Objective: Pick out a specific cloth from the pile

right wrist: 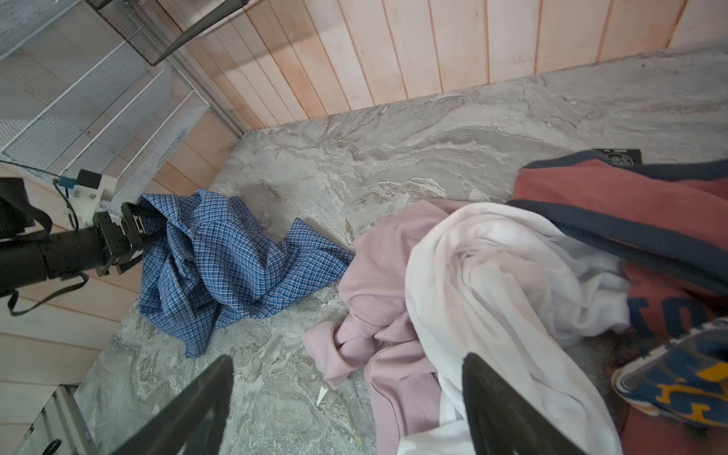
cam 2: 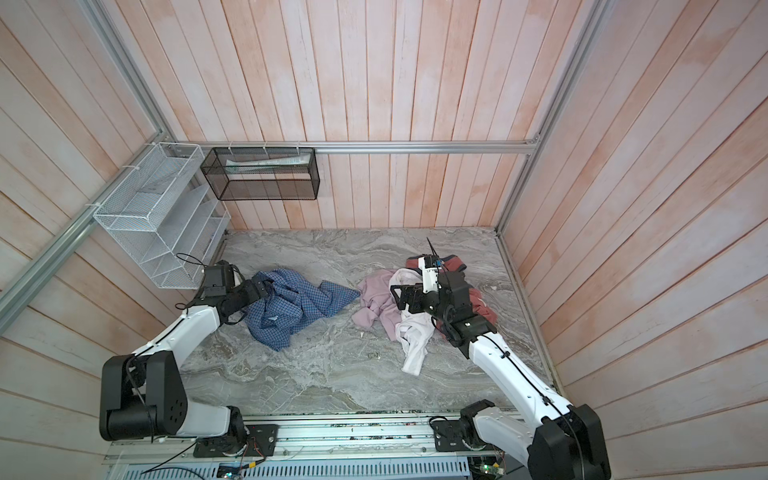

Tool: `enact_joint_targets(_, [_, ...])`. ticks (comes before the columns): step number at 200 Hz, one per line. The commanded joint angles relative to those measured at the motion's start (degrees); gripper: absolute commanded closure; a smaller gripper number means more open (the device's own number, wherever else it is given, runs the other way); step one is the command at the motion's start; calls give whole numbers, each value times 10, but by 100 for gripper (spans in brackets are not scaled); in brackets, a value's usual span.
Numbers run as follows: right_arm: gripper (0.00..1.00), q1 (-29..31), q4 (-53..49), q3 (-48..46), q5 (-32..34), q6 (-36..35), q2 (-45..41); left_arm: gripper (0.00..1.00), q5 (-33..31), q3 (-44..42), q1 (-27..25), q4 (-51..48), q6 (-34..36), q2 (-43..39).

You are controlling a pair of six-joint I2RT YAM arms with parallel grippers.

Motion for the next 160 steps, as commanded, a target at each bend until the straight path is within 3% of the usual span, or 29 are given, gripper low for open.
enact_joint_targets(1, [10, 64, 4, 47, -12, -8, 43, 0, -10, 50, 9, -34, 25, -17])
enact_joint_targets(35, [10, 132, 33, 103, 12, 5, 148, 1, -28, 75, -22, -76, 32, -52])
enact_joint_targets(74, [9, 137, 32, 117, 45, -3, 188, 0, -123, 84, -181, -109, 46, -124])
enact_joint_targets(91, [8, 121, 23, 109, 58, -5, 173, 0, -208, 81, -262, -134, 31, -138])
enact_joint_targets(105, [7, 100, 24, 90, 63, -5, 152, 0, -210, 65, -322, -125, 10, -141])
enact_joint_targets(125, [7, 62, 17, 71, 59, -7, 118, 0, -216, 54, -395, -105, 7, -91])
enact_joint_targets(160, [6, 10, -20, 53, 68, -32, 61, 0, -209, 90, -435, -76, 40, 68])
